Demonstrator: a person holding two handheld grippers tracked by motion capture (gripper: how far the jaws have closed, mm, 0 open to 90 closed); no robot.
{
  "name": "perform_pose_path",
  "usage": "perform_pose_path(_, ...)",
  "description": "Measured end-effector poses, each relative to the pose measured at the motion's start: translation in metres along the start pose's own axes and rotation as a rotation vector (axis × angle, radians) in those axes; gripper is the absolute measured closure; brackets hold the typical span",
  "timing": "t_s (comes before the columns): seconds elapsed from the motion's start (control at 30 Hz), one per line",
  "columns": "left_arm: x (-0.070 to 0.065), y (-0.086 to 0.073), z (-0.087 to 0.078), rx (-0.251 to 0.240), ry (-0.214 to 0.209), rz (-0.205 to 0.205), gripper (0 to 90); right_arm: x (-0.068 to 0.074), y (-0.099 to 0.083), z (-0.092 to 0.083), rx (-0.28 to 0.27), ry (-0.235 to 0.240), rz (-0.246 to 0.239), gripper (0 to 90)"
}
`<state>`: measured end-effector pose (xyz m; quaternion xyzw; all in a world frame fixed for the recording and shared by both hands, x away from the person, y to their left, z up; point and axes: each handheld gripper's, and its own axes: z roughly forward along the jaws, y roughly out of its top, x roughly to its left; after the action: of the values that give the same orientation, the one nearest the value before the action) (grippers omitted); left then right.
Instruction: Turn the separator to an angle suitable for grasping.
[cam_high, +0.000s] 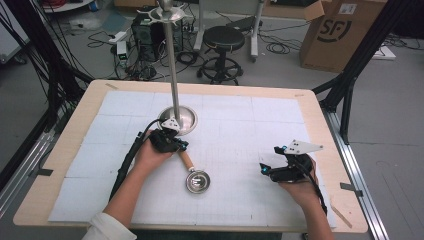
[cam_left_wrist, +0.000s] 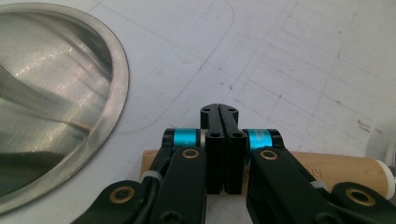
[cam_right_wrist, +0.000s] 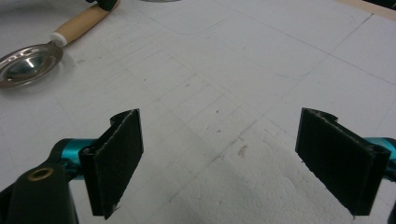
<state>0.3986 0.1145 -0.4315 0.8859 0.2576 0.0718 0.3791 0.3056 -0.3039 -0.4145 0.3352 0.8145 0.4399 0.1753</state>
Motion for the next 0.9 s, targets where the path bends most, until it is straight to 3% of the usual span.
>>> perform_pose_path(0.37, 0.000, -0.014, -0.017, 0.030, -0.003, 0.016, 89.3, 0.001, -0.001, 0.000, 0.006, 0.001, 0.002, 13.8)
perform_pose_path(0.9, -0.013, -0.044, -0.039, 0.041, -0.055, 0.028, 89.3, 0.001, -0.001, 0.001, 0.008, 0.002, 0.001, 13.8)
